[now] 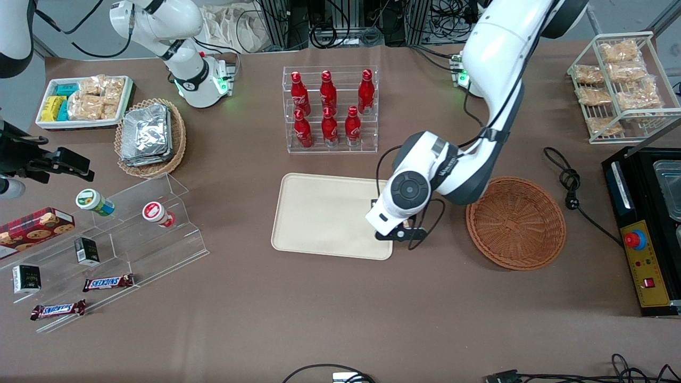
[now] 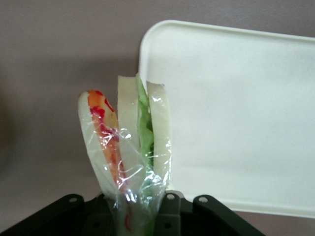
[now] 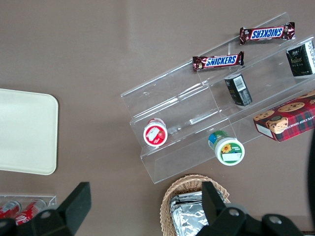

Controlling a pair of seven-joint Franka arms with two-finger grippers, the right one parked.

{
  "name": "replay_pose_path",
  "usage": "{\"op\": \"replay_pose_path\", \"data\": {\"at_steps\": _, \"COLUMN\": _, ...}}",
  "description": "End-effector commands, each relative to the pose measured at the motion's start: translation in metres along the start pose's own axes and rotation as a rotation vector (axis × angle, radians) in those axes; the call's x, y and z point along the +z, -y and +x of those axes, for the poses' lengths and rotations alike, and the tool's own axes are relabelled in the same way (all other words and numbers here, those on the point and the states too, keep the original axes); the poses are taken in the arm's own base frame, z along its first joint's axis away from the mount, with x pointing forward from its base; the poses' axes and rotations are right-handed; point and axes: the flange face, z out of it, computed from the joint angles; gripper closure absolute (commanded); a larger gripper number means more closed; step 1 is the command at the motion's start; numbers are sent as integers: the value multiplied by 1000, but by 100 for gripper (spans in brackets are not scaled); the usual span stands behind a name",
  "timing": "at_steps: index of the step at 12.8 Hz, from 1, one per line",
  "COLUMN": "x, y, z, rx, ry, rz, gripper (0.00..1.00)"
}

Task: Place sandwich from basket to tray
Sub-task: 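Carry the sandwich over the cream tray with the left gripper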

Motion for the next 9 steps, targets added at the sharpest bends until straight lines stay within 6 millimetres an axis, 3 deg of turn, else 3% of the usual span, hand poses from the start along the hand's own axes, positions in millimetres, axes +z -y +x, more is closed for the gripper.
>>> {"op": "replay_pose_path", "data": {"at_steps": 1, "x": 21, "y": -10, "z": 8, "rx": -19, "ry": 4, "rz": -27, "gripper": 89}}
{"op": "replay_pose_path", "data": {"at_steps": 3, "x": 34, "y": -23, "z": 3, "rx": -3, "ry": -5, "rz": -31, "gripper": 87}}
{"op": "replay_pose_path", "data": {"at_steps": 6, "x": 55, "y": -25, "z": 7, "rx": 12, "ry": -2, "rz": -22, "gripper": 86}}
{"op": "replay_pose_path", "data": {"at_steps": 9, "x": 59, "y": -31, "z": 1, "rx": 102, "ry": 0, "rz": -11, "gripper": 86}}
